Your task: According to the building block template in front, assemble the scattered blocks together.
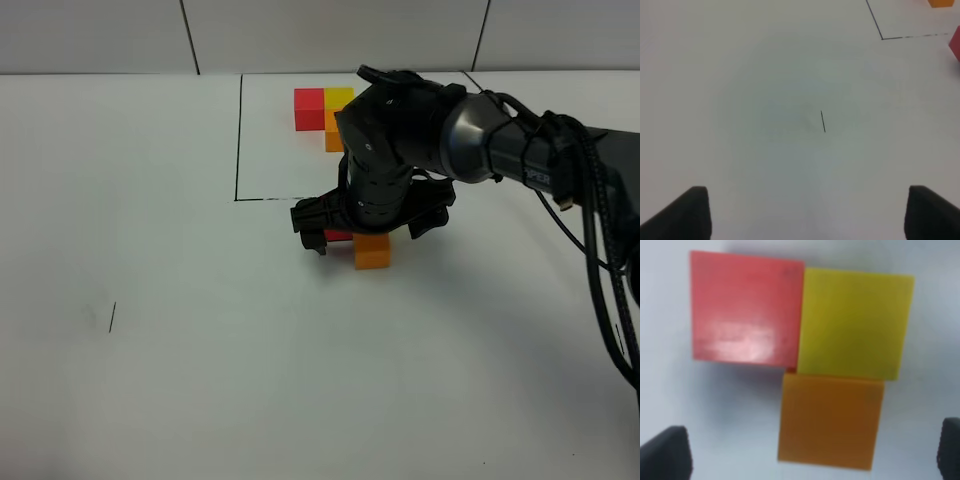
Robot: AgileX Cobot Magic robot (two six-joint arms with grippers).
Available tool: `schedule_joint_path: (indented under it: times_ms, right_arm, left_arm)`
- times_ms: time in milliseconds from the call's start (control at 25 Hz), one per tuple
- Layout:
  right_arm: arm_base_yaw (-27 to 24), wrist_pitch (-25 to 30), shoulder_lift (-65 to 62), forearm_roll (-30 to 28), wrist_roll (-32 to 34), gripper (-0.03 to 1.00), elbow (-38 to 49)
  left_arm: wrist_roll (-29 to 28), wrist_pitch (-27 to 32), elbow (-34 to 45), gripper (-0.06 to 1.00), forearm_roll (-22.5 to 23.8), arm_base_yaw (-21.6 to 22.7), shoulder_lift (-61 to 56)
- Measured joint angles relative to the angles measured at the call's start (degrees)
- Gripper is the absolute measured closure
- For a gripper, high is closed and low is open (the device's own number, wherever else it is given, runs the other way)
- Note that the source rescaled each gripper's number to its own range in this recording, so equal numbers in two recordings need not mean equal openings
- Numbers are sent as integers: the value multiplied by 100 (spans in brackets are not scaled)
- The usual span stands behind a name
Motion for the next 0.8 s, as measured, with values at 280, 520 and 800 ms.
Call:
schedule_joint_path:
  times_ms: [280,520,800]
  right_arm:
    - [-95,394,-744,0,-445,-3,366]
    - [-318,-453,-1831,34,-463,-3,2019]
    - [-736,-1047,-2966,88,-583,-3,3506]
  left_arm:
    - [-10,-5,0,20,0,0,0]
    - [-10,-5,0,20,0,0,0]
    - [-4,-5,0,20,0,0,0]
